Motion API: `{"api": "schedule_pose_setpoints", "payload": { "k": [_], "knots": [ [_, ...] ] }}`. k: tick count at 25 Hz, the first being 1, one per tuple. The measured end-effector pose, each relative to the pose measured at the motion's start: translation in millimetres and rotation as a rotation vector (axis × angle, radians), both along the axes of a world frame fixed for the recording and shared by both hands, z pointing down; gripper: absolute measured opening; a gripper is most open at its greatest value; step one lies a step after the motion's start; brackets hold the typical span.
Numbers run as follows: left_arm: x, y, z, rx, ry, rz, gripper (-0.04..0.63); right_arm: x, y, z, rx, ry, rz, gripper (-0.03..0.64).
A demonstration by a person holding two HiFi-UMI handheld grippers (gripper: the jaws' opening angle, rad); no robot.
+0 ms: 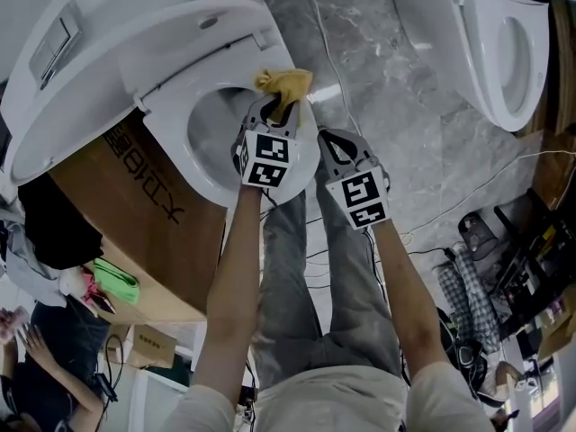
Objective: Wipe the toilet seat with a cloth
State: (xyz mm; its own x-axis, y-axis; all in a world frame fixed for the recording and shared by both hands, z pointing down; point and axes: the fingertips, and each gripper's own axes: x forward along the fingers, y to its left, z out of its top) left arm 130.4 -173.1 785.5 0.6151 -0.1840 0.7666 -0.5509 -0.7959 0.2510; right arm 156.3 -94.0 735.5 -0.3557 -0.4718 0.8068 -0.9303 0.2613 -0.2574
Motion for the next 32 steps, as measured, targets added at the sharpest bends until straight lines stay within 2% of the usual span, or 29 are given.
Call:
{"api": "schedule_pose_setpoints", "payload": {
  "k": [15,19,32],
  "knots": [
    [-9.4,-41.6,-4.5,0.025,0.026,-0.075,0.083,-6.5,-26.2,-3.9,0.025,-0.002,0.02,0.008],
    [-19.3,-58.5,-8.3,0.03,0.038,-0.141,0.083,-11.6,-34.6,-8.6,0.037,-0.026,0.034,0.008],
    [-51.7,-86.9,-12.0,0.067,0.012,-0.196,0.083,-27.3,-50.7,-17.7,0.067,-0.035,0.008,0.008]
  ]
}}
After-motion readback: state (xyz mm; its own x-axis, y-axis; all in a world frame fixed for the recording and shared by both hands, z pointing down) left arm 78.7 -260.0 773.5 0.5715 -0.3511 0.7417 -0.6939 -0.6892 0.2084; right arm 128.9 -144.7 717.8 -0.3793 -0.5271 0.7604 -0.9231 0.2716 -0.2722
